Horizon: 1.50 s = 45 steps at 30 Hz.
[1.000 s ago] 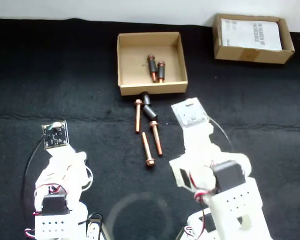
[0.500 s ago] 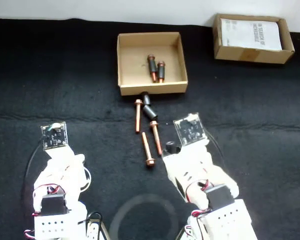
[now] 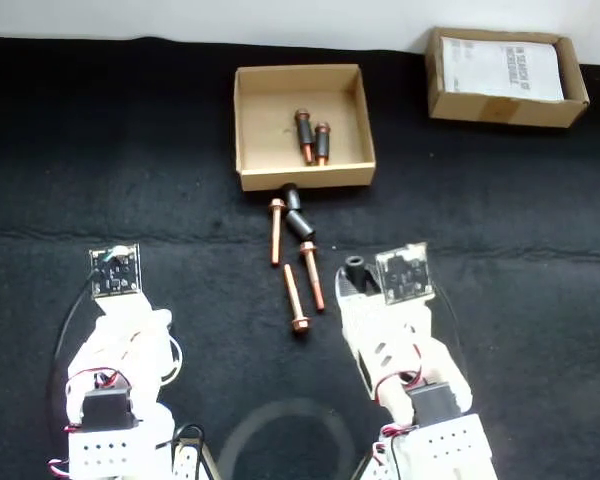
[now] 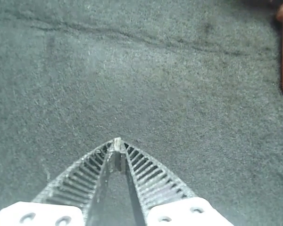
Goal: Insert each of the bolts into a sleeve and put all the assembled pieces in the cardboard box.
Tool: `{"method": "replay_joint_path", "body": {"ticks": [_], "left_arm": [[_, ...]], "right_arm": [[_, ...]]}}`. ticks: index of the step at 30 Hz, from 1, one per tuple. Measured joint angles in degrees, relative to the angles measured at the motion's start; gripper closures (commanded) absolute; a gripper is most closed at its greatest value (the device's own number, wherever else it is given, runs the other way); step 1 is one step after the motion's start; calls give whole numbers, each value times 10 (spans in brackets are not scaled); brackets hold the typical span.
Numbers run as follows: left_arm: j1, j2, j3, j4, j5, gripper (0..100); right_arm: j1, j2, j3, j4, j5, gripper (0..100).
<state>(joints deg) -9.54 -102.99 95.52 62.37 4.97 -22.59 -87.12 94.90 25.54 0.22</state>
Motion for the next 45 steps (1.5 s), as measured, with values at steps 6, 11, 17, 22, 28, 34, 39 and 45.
{"method": "replay_joint_path", "body": {"ticks": [6, 11, 17, 22, 28, 34, 39, 45], "left_arm": [[71, 0, -1, 0, 0, 987], [113, 0, -46, 1, 7, 987], [153, 69, -128, 1, 50, 987], [157, 242, -271, 1, 95, 987], [159, 542, -494, 1, 125, 988], [159, 791, -637, 0, 127, 987], [159, 936, -704, 0, 127, 987], [163, 1078, -784, -12, 131, 986]], "right_arm": [[2, -62, 12, -144, 0, 992], [2, -104, 12, -152, 0, 992], [2, -123, 12, -152, 0, 992], [2, -123, 12, -152, 0, 992], [2, -123, 12, -152, 0, 992], [2, -123, 12, -148, 0, 992], [6, -123, 12, -114, 0, 992], [49, -123, 12, -113, 0, 992]]}}
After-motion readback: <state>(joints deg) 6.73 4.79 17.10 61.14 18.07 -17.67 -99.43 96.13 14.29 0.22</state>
